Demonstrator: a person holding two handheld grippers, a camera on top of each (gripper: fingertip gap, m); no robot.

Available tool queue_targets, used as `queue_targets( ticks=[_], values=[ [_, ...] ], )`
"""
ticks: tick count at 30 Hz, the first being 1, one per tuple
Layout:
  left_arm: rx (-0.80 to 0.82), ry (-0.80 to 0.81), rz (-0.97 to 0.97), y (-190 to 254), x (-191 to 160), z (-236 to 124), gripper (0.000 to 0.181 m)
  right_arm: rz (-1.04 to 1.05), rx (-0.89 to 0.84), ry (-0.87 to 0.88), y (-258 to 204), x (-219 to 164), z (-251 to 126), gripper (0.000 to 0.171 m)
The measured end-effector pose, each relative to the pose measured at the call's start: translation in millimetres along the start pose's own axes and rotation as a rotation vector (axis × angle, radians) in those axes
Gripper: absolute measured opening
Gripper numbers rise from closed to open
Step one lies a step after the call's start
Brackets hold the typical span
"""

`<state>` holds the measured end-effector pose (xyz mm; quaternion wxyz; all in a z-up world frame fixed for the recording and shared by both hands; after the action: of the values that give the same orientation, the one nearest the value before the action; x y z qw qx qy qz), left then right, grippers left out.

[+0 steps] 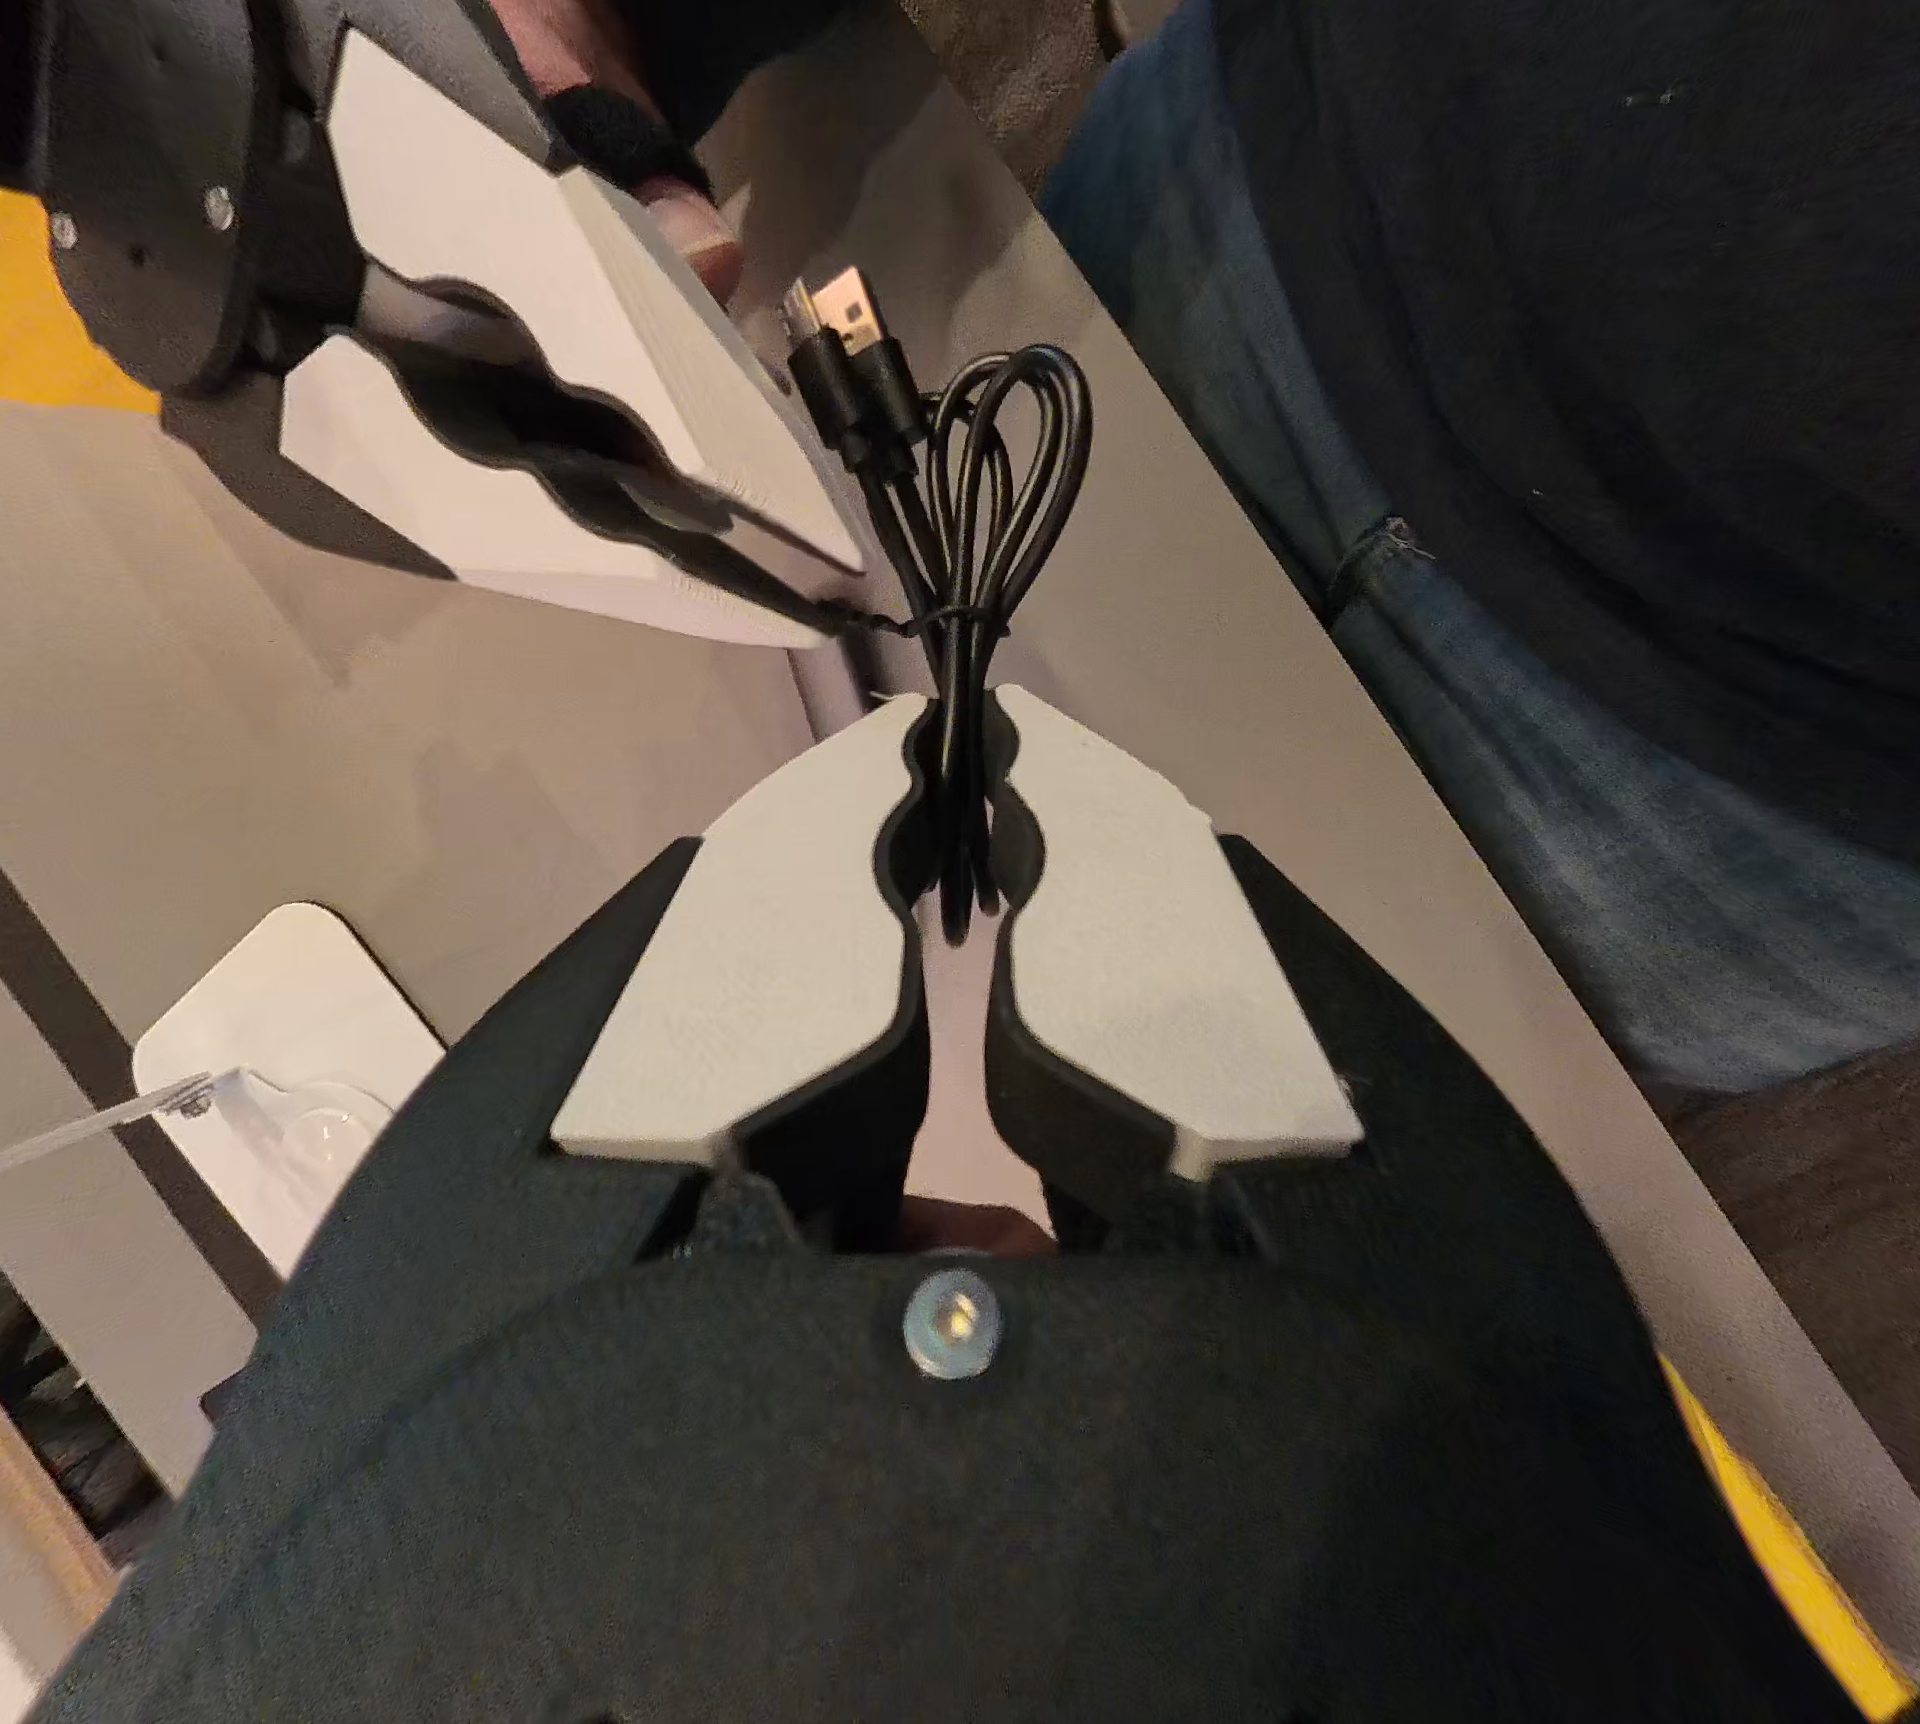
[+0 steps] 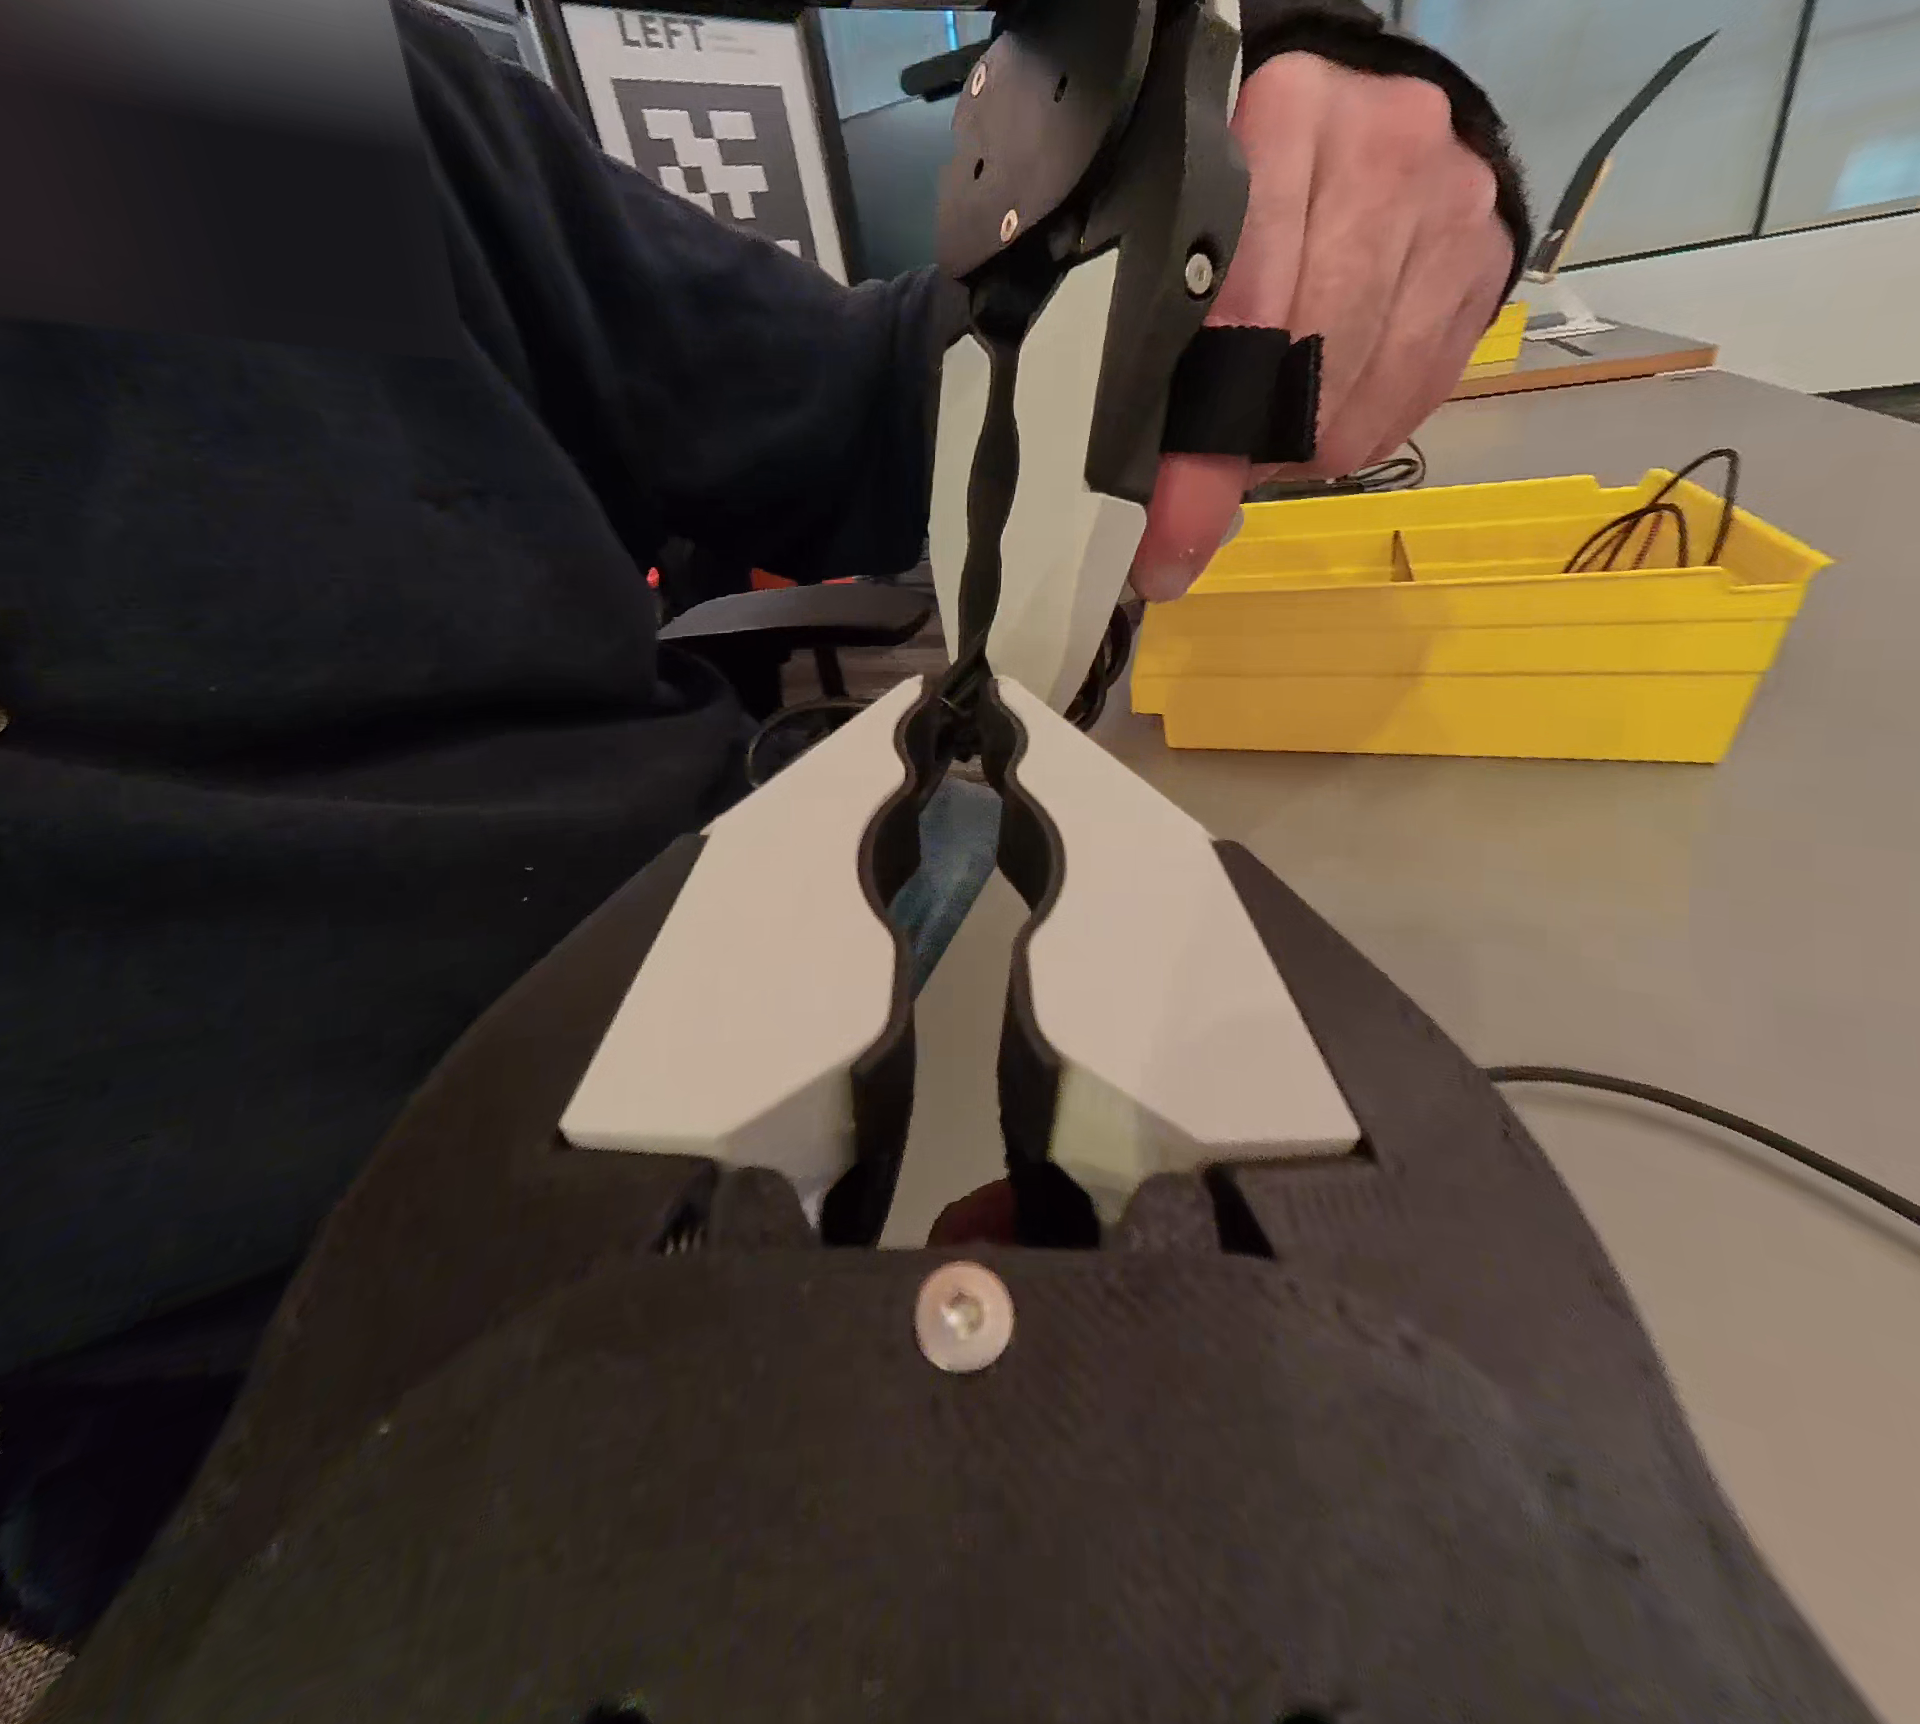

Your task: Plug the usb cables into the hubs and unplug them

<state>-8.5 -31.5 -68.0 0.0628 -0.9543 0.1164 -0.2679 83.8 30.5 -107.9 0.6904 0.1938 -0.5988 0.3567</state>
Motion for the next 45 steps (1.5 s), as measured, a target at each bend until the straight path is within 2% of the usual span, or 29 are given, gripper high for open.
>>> queue_targets(
  ticks=[6,14,20,27,45],
  values=[
    [-0.020,-0.018,0.039,4.7,7.1,-3.4,0.005,0.004,0.015,-0.012,1.1,-4.2,2.5,0.009],
    [-0.045,-0.045,0.071,7.1,9.8,-0.9,0.005,0.045,0.110,-0.048,-5.4,-8.7,13.2,0.005],
    [-0.052,-0.050,0.103,8.9,15.9,-2.6,0.005,0.104,0.166,0.013,-4.7,-10.9,10.0,0.008],
    [-0.070,-0.038,0.111,7.6,18.8,-5.2,0.005,0.109,0.221,0.044,-6.2,-12.7,8.1,0.002],
    [-0.144,-0.028,0.111,14.5,19.8,0.6,0.005,0.126,0.252,0.024,-10.3,-18.4,20.0,0.000]
  ],
)
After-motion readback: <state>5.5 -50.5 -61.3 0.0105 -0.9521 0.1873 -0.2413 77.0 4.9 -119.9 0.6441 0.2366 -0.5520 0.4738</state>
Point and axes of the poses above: each gripper's, where its closed fingertips meet, z out along the fingers, x out of its top, y = z × x across the jaws, the point moved 7 cm from there along -z, back along the fingers, and after that the axes turned 6 degrees about y, right-handed, at the moved point
